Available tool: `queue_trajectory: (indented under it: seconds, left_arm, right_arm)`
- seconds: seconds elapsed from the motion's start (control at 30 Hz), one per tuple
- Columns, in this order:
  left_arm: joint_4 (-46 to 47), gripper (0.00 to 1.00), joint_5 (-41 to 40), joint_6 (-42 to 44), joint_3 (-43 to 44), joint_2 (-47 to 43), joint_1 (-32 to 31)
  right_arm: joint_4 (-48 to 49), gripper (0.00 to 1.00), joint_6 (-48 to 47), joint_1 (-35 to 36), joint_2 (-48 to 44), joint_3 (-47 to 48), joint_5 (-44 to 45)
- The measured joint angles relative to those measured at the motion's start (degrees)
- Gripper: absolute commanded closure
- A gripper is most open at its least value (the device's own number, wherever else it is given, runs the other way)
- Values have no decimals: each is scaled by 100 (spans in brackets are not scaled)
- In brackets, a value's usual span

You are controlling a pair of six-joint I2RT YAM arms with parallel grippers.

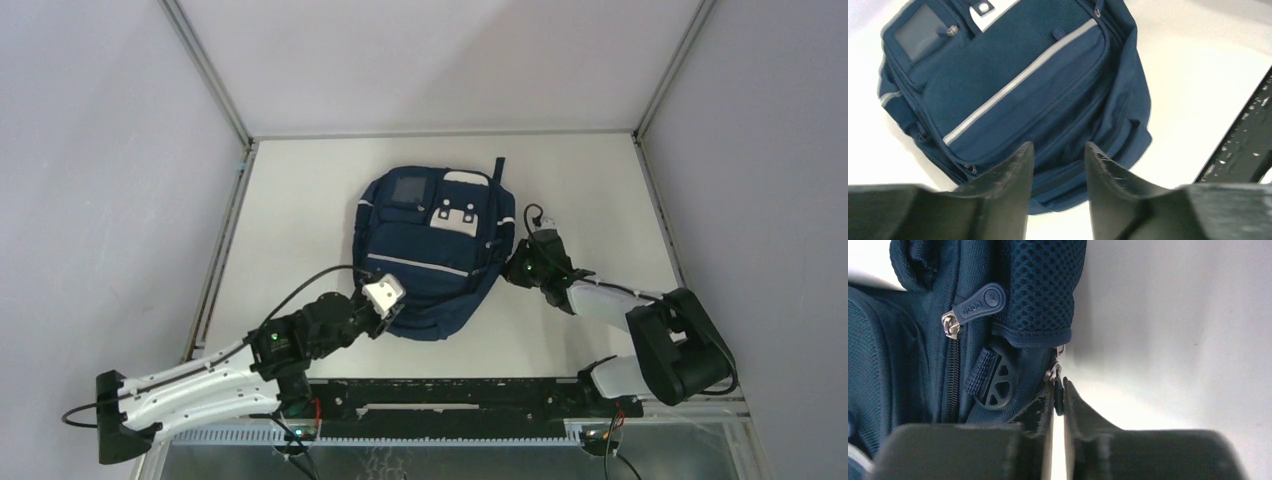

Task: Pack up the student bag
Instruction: Zip the student bag at the center of the board, then reset both arms

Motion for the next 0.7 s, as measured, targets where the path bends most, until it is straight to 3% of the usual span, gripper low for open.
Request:
queue_trajectory:
  seconds: [0.1, 0.2, 0.3, 0.43, 0.47, 0.53, 0.7]
  left_arm:
    - [46, 20, -68, -245, 214, 216, 0]
    - [98, 17, -210, -590, 557, 562, 28]
    - [-70, 14, -256, -1261, 1047, 957, 483]
    - [-765, 13, -153, -2103, 1987, 1532, 1740]
    - [-1045, 12, -74, -2352, 2343, 1727, 2046]
    - [-1300, 7, -85, -2538, 2616, 1849, 2481]
    - [-1869, 0, -719, -3049, 2852, 1751, 2787]
  right_arm:
    - [-203, 41, -26, -52, -146, 0, 109]
    - [-715, 24, -59, -74, -686, 0, 339]
    - [-1266, 18, -111, -79, -1578, 0, 664]
    - [-1958, 13, -177, -85, -2997, 2, 1198]
    - [-2111, 5, -179, -87, -3331, 4, 1333]
    - [-2452, 3, -181, -87, -4059, 7, 1672]
    - [-3303, 2, -9, -92, -5608, 7, 2616]
